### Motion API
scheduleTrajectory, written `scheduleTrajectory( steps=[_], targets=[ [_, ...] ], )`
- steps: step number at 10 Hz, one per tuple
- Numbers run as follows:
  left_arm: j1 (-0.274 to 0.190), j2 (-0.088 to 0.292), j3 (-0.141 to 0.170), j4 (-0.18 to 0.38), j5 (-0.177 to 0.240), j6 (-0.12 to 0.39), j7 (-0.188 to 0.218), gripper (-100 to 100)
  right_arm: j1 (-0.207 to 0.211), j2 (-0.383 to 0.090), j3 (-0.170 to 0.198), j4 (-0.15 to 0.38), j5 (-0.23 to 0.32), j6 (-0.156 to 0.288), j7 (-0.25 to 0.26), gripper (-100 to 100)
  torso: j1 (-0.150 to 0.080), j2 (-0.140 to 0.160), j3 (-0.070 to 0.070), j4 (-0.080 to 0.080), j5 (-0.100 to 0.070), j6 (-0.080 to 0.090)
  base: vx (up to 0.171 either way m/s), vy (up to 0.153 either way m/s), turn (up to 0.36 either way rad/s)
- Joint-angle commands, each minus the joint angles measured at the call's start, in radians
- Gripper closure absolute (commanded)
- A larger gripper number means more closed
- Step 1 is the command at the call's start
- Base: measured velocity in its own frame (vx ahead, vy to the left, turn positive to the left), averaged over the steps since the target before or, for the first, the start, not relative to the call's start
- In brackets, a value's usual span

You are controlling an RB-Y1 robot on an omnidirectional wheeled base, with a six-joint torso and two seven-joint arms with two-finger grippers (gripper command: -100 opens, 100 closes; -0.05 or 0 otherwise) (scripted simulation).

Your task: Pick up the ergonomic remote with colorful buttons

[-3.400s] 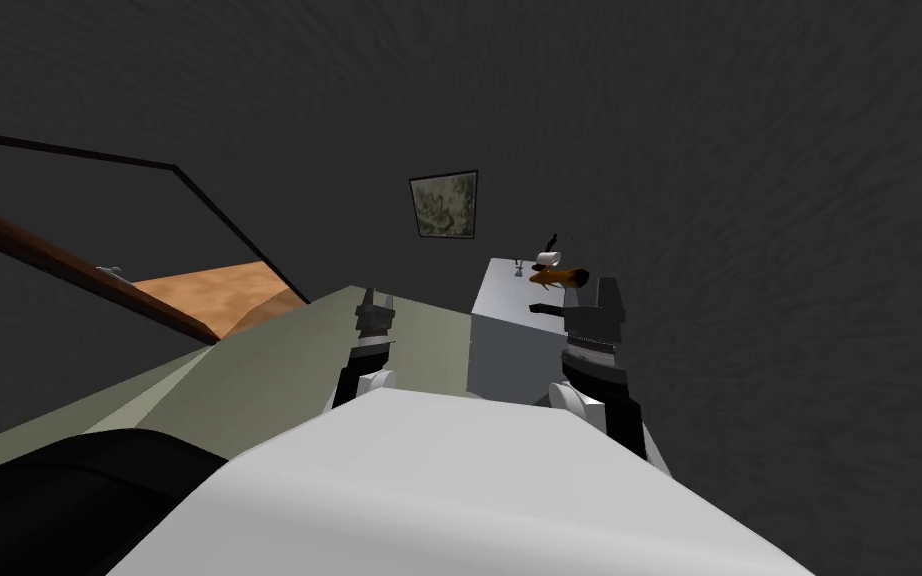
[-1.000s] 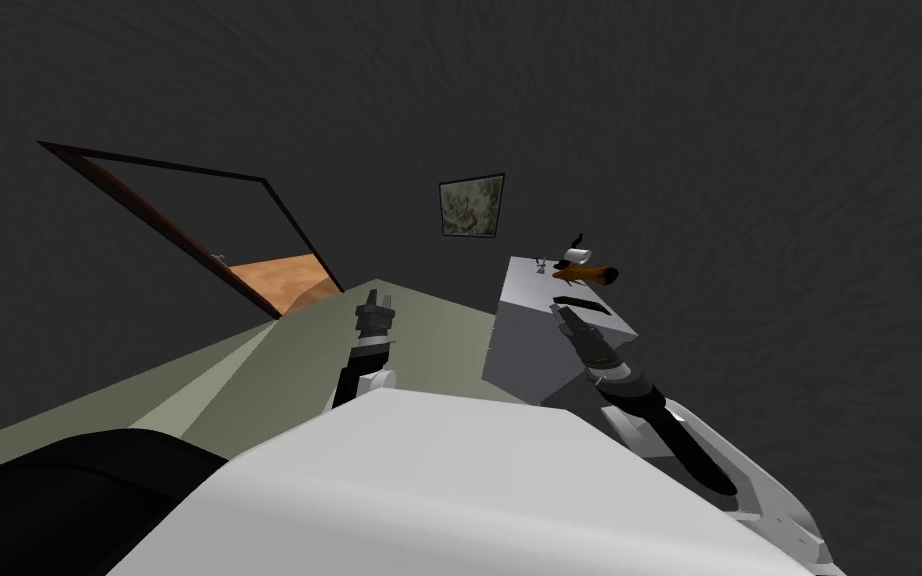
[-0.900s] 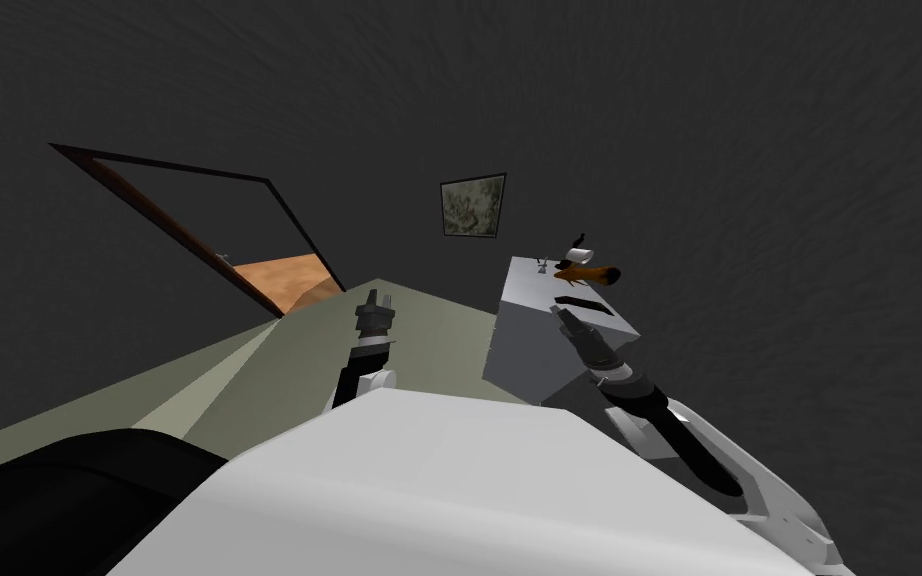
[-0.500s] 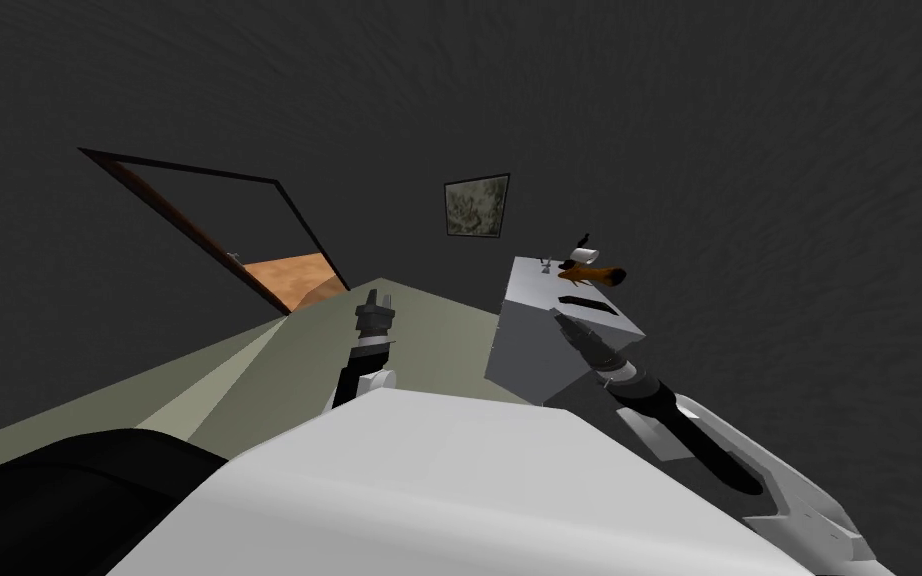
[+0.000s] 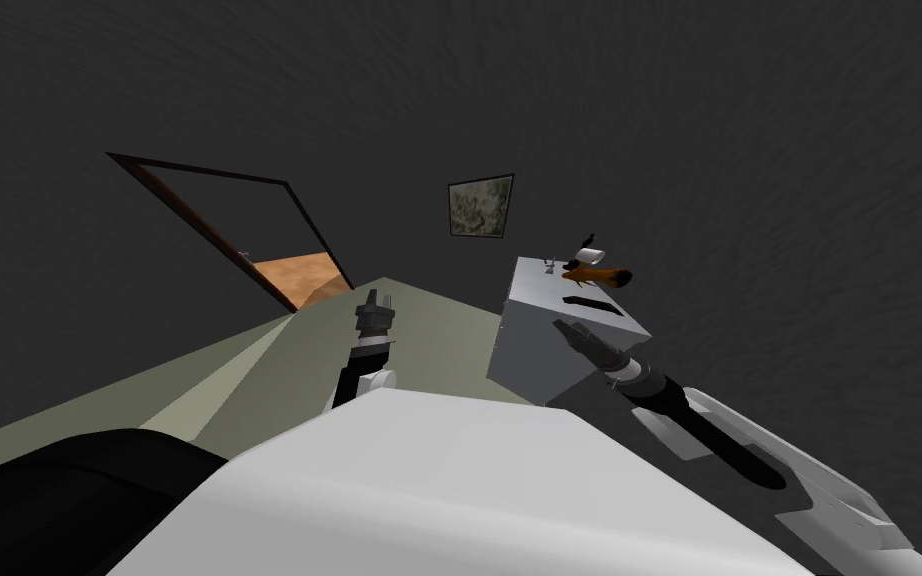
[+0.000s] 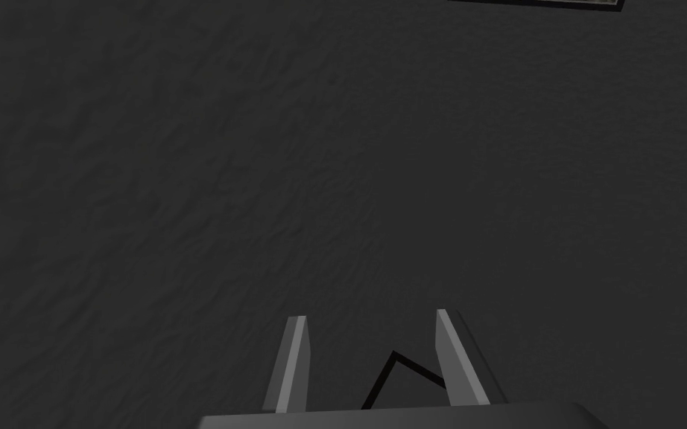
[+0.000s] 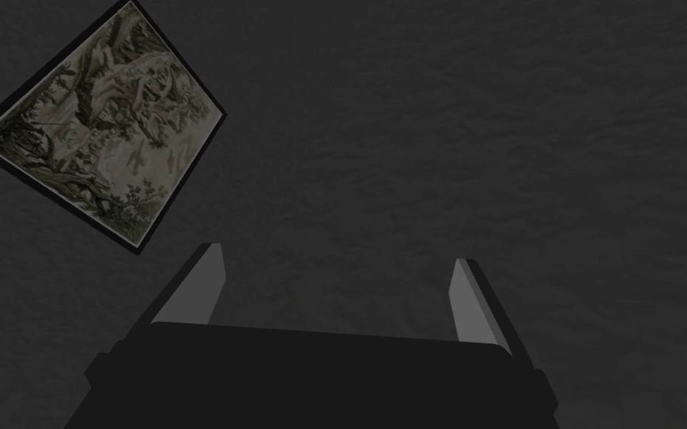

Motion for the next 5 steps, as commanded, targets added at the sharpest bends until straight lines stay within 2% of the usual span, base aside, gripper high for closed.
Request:
scheduleTrajectory(
  steps=[1, 2, 3, 5],
  targets=[
    [0.0, 0.0, 0.0, 0.0, 0.0, 0.0, 0.0, 0, 0.002, -0.05, -0.004, 0.019, 0.006, -0.015, 0.0, -100, 0.0, 0.0, 0.0, 0.0, 0.0, 0.0, -0.026, 0.035, 0.037],
    [0.0, 0.0, 0.0, 0.0, 0.0, 0.0, 0.0, 0, 0.002, -0.067, -0.004, 0.019, 0.006, -0.015, 0.0, -100, 0.0, 0.0, 0.0, 0.0, 0.0, 0.0, -0.013, 0.016, -0.009],
    [0.0, 0.0, 0.0, 0.0, 0.0, 0.0, 0.0, 0, 0.003, -0.104, -0.008, 0.06, 0.021, -0.039, 0.002, -100, -0.001, 0.0, 0.0, 0.0, 0.0, 0.0, -0.022, 0.031, 0.076],
    [0.0, 0.0, 0.0, 0.0, 0.0, 0.0, 0.0, 0, 0.003, -0.151, -0.008, 0.06, 0.021, -0.039, 0.002, -100, 0.0, 0.0, 0.0, 0.0, 0.0, 0.0, -0.015, 0.021, 0.012]
  ],
)
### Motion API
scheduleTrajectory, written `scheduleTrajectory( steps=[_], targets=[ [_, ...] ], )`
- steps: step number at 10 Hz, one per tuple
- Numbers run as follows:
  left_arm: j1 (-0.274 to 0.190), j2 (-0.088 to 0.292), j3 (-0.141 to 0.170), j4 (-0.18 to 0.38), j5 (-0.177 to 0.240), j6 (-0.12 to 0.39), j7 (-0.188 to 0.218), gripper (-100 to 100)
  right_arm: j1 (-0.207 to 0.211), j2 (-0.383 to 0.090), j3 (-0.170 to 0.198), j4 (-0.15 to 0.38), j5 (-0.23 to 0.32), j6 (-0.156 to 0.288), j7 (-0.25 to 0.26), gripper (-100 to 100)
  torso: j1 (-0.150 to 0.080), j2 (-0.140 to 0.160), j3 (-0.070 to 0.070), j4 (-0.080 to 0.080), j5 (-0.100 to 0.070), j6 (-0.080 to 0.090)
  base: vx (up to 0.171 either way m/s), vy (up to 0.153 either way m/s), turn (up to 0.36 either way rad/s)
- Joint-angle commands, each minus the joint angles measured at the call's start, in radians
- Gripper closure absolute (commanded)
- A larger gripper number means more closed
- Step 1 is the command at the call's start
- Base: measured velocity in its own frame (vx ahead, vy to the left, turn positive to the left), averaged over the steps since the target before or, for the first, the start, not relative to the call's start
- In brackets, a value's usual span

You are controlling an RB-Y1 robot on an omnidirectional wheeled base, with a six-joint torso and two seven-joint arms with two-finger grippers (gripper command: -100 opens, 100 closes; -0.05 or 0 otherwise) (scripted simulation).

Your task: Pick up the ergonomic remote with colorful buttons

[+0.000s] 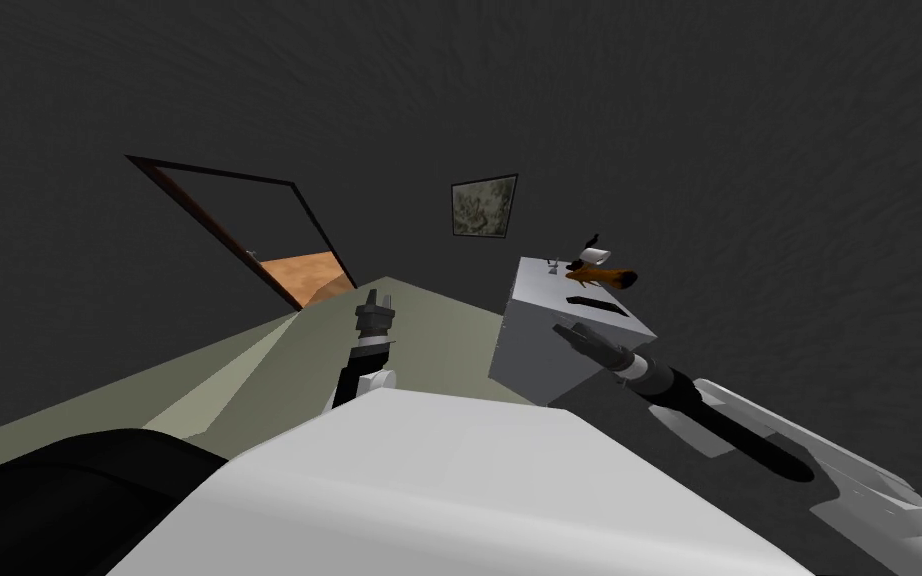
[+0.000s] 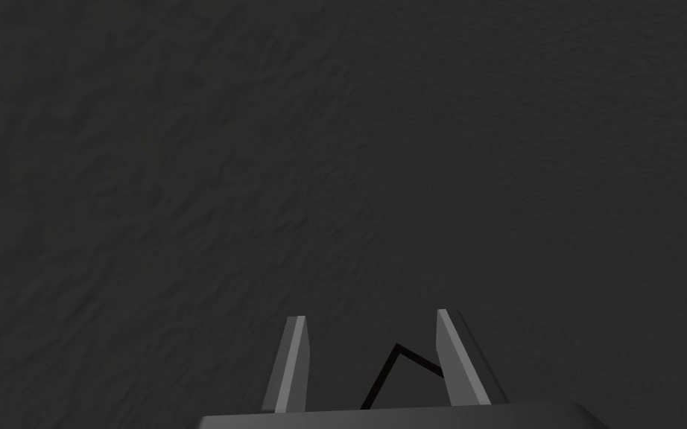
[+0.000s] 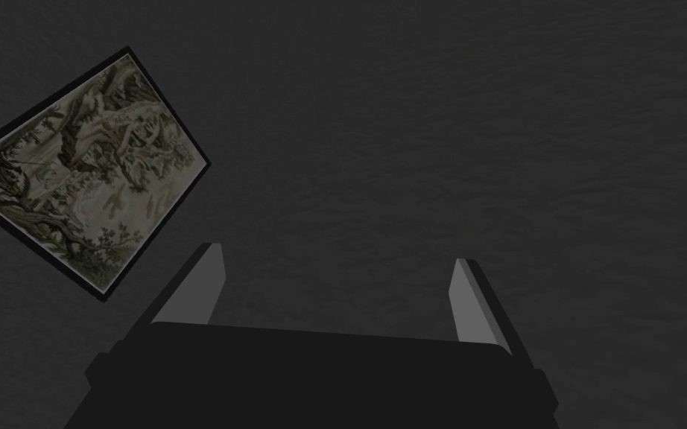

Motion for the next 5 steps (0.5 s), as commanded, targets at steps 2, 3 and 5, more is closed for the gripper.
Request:
scheduleTrajectory(
  steps=[2, 3, 5],
  targets=[
    [0.0, 0.0, 0.0, 0.0, 0.0, 0.0, 0.0, 0, 0.001, -0.081, -0.004, 0.042, 0.018, -0.023, 0.001, -100, 0.0, 0.0, 0.0, 0.0, 0.0, 0.0, -0.013, 0.022, 0.055],
    [0.0, 0.0, 0.0, 0.0, 0.0, 0.0, 0.0, 0, 0.001, -0.097, -0.004, 0.042, 0.018, -0.023, 0.001, -100, 0.0, 0.0, 0.0, 0.0, 0.0, 0.0, -0.007, 0.014, -0.006],
    [0.0, 0.0, 0.0, 0.0, 0.0, 0.0, 0.0, 0, 0.003, -0.162, -0.007, 0.083, 0.037, -0.044, 0.001, -100, 0.001, 0.0, 0.0, 0.0, 0.0, 0.0, -0.012, 0.027, 0.052]
  ],
)
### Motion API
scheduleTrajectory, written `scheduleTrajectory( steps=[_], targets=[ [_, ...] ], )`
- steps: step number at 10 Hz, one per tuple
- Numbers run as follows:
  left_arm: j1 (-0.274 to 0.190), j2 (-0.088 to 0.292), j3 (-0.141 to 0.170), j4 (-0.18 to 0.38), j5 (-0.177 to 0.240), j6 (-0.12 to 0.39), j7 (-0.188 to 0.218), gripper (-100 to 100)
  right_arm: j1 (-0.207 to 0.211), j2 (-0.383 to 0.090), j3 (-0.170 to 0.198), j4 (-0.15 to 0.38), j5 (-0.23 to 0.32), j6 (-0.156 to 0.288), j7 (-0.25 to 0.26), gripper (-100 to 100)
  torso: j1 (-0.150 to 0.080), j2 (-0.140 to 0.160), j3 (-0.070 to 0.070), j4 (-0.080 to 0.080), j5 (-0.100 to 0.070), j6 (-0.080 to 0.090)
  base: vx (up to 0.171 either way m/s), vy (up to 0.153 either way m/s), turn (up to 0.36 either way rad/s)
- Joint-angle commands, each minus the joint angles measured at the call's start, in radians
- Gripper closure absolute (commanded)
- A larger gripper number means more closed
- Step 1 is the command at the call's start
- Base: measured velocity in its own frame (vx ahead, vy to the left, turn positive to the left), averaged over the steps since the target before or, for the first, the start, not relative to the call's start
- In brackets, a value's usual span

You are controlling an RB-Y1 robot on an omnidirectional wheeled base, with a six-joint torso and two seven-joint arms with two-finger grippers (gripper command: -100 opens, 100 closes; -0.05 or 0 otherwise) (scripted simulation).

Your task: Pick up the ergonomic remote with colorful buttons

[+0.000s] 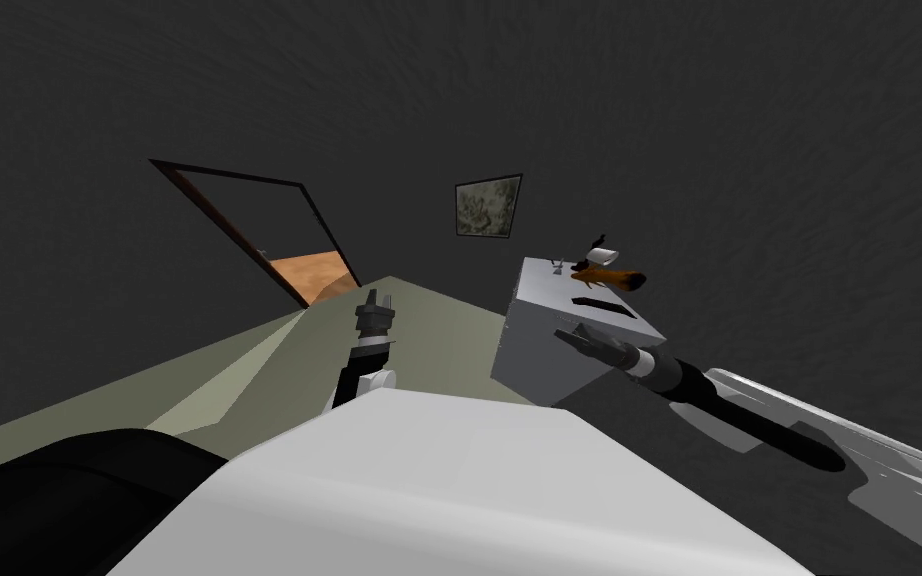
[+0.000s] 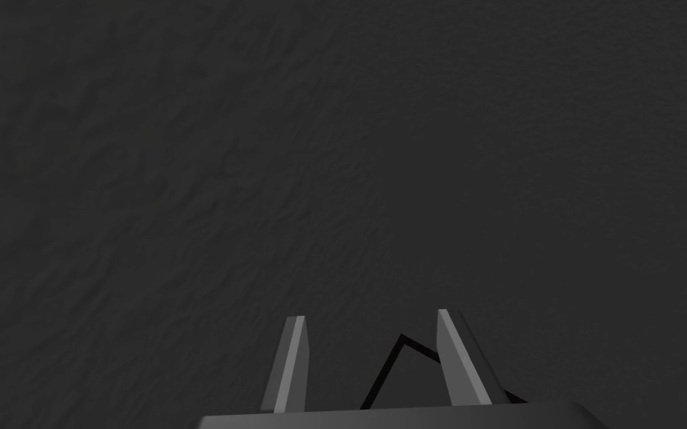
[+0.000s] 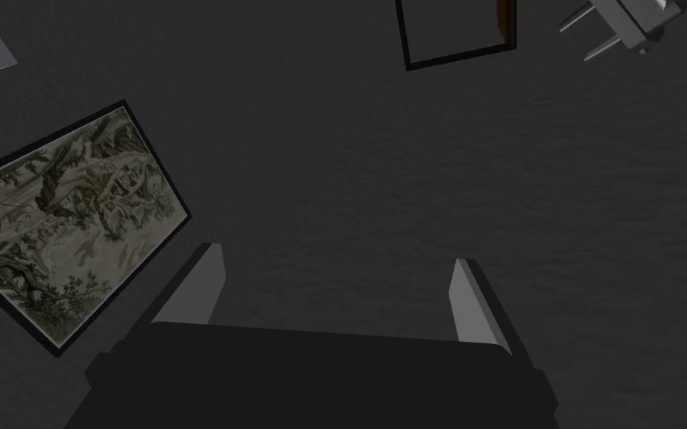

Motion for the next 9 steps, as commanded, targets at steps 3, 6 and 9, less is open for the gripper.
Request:
scheduleTrajectory(
  steps=[3, 6, 9],
  targets=[
    [0.0, 0.0, 0.0, 0.0, 0.0, 0.0, 0.0, 0, 0.001, -0.102, -0.003, 0.049, 0.023, -0.024, -0.001, -100, -0.001, -0.001, 0.0, 0.0, 0.0, 0.0, 0.0, 0.012, 0.028],
    [0.0, 0.0, 0.0, 0.0, 0.0, 0.0, 0.0, 0, 0.003, -0.185, -0.003, 0.09, 0.047, -0.042, -0.002, -100, -0.001, -0.001, -0.001, 0.0, 0.0, 0.0, 0.004, 0.008, 0.027],
    [0.0, 0.0, 0.0, 0.0, 0.0, 0.0, 0.0, 0, 0.005, -0.265, -0.002, 0.13, 0.072, -0.057, -0.004, -100, -0.001, -0.002, -0.001, 0.0, 0.0, 0.0, 0.009, 0.003, 0.026]
  ],
)
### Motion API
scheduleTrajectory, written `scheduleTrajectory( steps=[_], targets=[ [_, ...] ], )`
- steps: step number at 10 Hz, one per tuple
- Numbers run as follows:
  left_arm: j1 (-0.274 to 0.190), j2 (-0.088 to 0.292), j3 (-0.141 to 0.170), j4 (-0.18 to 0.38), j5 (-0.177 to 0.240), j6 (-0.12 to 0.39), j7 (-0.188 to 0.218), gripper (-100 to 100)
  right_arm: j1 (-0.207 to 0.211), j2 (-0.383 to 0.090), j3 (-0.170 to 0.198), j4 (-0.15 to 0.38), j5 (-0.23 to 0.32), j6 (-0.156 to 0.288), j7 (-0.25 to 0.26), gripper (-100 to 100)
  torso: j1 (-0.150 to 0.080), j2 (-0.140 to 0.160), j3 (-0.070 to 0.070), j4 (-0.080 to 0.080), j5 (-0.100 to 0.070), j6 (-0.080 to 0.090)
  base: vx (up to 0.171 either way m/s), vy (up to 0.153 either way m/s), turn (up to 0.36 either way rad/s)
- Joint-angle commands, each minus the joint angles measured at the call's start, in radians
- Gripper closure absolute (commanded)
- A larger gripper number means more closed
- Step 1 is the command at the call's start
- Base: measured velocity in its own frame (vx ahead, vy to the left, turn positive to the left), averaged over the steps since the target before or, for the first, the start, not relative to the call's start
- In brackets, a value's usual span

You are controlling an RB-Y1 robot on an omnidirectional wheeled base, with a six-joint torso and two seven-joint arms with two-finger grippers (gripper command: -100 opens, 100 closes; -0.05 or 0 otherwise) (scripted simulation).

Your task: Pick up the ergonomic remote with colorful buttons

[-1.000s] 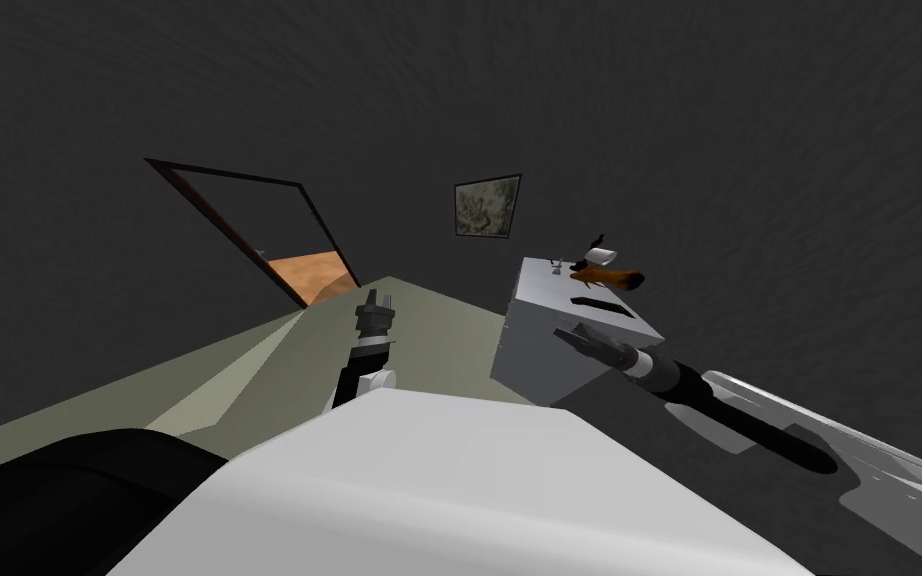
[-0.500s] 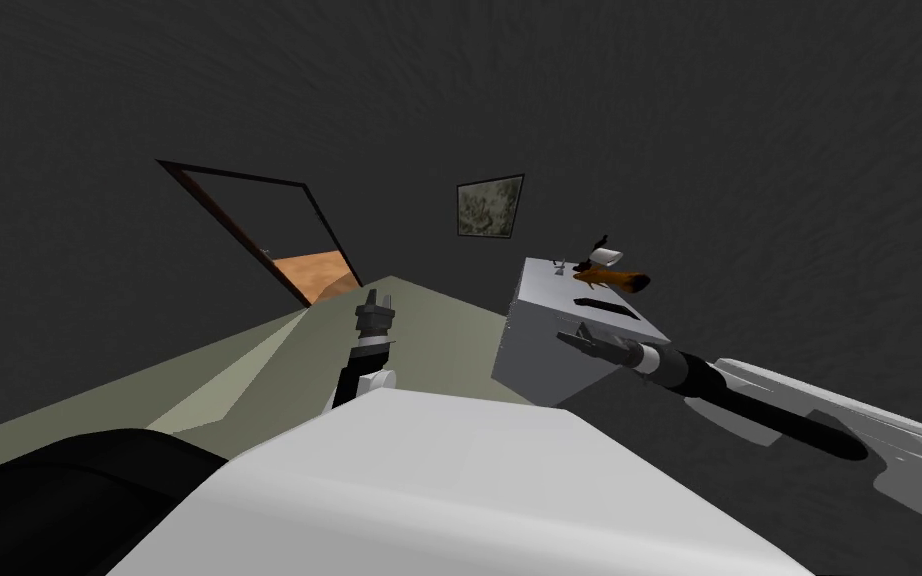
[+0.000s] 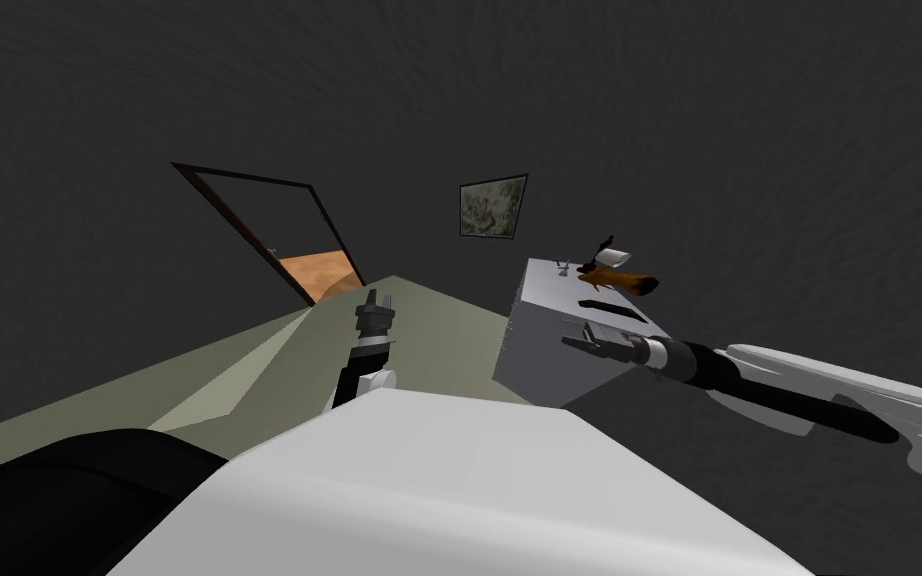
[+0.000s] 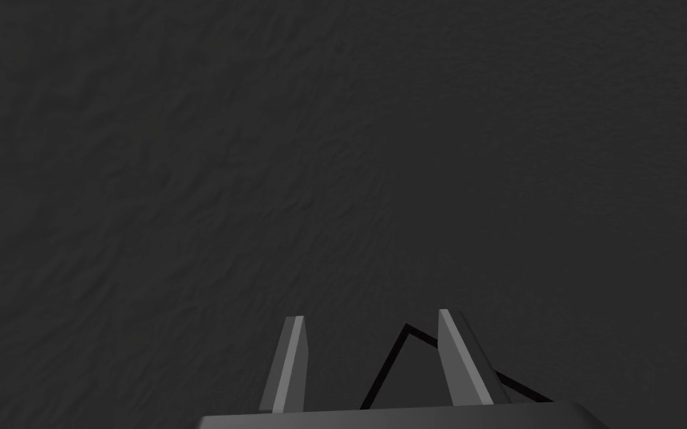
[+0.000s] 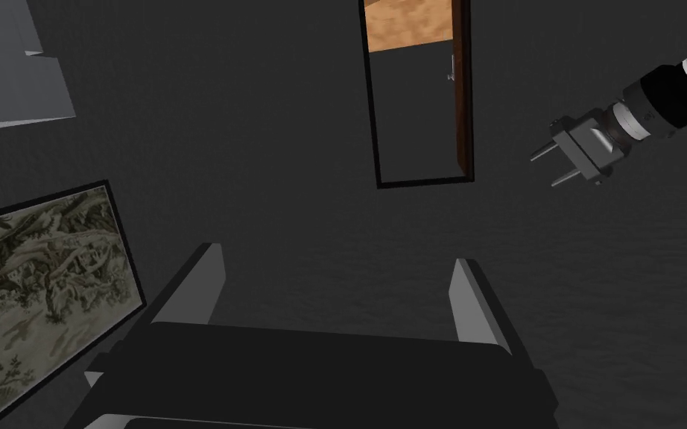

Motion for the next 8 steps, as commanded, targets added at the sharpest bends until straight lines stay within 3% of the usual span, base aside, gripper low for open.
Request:
scheduleTrajectory(
  steps=[1, 3, 6, 8],
  targets=[
    [0.0, 0.0, 0.0, 0.0, 0.0, 0.0, 0.0, 0, 0.004, -0.05, 0.001, 0.045, 0.03, -0.016, -0.002, -100, 0.0, 0.0, 0.0, 0.0, 0.0, 0.0, 0.022, -0.003, 0.051],
    [0.0, 0.0, 0.0, 0.0, 0.0, 0.0, 0.0, 0, 0.004, -0.1, 0.001, 0.045, 0.03, -0.016, -0.002, -100, -0.001, -0.001, 0.0, 0.0, 0.0, 0.0, 0.019, -0.005, 0.015],
    [0.0, 0.0, 0.0, 0.0, 0.0, 0.0, 0.0, 0, 0.012, -0.195, 0.01, 0.122, 0.089, -0.036, -0.007, -100, -0.001, -0.001, -0.001, 0.0, 0.0, 0.0, 0.032, -0.01, 0.04],
    [0.0, 0.0, 0.0, 0.0, 0.0, 0.0, 0.0, 0, 0.012, -0.238, 0.01, 0.122, 0.089, -0.036, -0.007, -100, -0.001, -0.002, -0.001, 0.0, 0.0, 0.0, 0.028, -0.016, 0.013]
  ],
)
